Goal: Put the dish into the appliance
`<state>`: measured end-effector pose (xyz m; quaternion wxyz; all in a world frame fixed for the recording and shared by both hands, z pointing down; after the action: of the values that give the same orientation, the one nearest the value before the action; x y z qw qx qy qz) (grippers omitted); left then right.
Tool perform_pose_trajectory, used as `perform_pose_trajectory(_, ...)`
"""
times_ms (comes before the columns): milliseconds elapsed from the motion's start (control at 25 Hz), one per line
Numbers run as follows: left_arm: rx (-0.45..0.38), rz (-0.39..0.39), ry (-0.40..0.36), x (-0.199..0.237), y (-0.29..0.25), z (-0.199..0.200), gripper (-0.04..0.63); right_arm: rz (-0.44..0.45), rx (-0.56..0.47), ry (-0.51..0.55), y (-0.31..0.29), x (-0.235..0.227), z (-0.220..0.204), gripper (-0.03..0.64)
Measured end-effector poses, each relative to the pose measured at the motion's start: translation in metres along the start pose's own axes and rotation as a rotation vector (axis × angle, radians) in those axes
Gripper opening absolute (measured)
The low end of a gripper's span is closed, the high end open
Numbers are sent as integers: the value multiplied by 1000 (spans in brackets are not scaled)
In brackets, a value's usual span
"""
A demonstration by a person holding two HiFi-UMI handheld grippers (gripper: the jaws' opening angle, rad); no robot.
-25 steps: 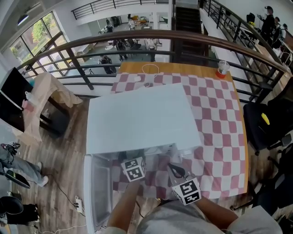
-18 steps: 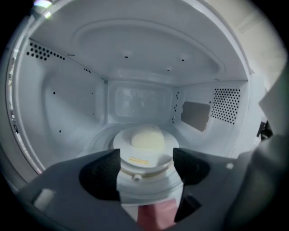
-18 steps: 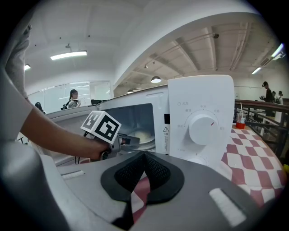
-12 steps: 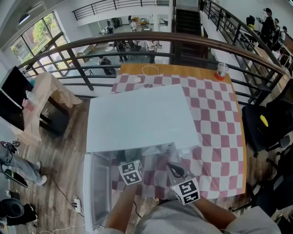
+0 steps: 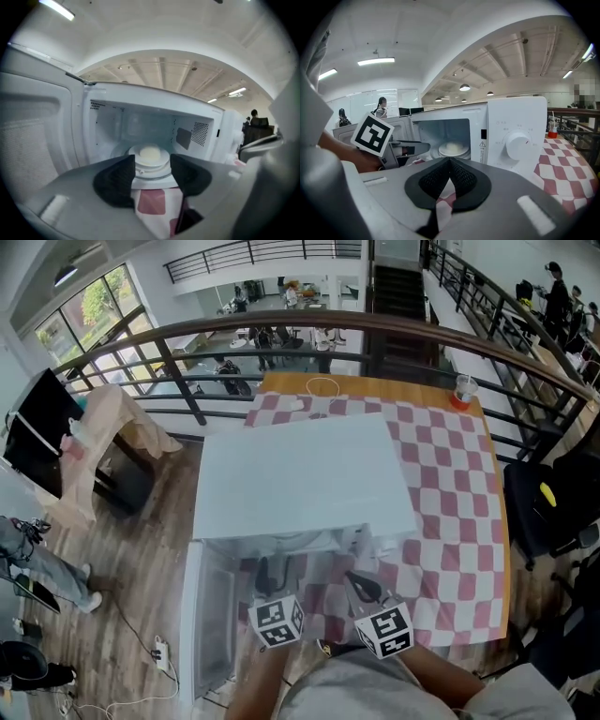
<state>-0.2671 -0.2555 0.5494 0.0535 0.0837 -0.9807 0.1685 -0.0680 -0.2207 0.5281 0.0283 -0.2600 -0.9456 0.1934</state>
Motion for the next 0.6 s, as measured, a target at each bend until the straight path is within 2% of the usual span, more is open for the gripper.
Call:
perform_pose_trajectory(80,-21,0,9,-1,16,3,224,3,-12,0,1,4,4,-3)
perform_pose_trajectory(320,-82,-34,-39,-8,61,16,165,32,-35,7,7,18,14,-3)
perform_pose_trajectory(600,-87,-20,-16,-18,101,19,31,75,-39,13,15,33,14,-3)
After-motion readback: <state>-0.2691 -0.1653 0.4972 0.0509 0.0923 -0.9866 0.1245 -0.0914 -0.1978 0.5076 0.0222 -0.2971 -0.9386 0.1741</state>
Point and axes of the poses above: the fingertips, and each gripper's own axes: y backward along the fingers, x to its left, z out of its top, the point moved 7 cm from there along y, backward along the fingers, and after that the axes turned 5 degrees about -z, right-handed, at the moved point
